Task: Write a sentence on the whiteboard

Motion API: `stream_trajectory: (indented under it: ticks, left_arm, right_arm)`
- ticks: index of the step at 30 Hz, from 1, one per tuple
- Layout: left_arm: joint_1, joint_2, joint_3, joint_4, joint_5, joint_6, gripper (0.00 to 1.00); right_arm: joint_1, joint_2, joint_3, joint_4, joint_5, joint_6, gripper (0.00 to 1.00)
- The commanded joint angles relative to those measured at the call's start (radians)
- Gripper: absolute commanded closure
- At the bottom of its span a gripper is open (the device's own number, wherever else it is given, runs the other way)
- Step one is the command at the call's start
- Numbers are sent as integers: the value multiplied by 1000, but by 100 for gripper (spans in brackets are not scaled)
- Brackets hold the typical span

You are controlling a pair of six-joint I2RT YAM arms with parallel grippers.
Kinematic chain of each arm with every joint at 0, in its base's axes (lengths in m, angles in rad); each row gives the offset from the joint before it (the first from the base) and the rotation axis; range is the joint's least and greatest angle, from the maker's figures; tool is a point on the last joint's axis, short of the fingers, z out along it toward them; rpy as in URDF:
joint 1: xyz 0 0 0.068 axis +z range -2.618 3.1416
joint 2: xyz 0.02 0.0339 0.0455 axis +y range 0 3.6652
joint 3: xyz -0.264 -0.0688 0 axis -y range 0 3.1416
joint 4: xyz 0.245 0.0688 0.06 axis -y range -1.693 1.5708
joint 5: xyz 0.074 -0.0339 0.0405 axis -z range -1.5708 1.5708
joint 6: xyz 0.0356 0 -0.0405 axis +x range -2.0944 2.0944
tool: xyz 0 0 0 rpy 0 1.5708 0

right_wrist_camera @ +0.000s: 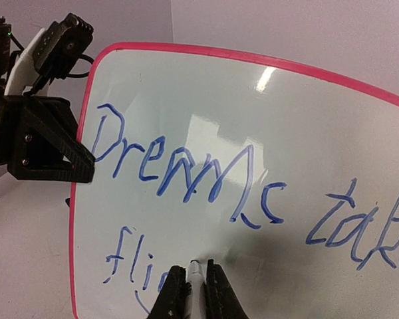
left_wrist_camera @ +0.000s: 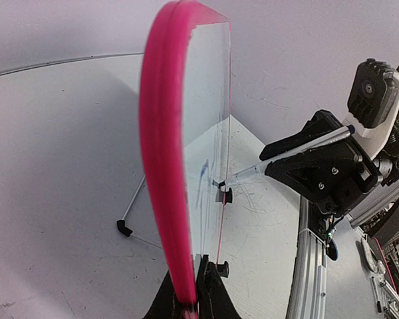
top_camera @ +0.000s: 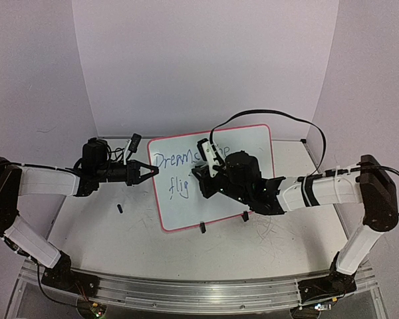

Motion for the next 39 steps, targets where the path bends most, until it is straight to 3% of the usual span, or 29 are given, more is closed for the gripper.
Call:
stream_trajectory:
  ticks: [1,20,39]
  left_arm:
    - [-9,11,29,-36,-98,85,100]
    - [-10,7,30,-37,-96,83,100]
    - [-10,6,27,-38,-96,84,100]
  right_arm:
    - [-2,2,1,11,29,14,100]
    - [22,-18,-97,-7,5,83,100]
    - [3,-2,-12,14,50,75,100]
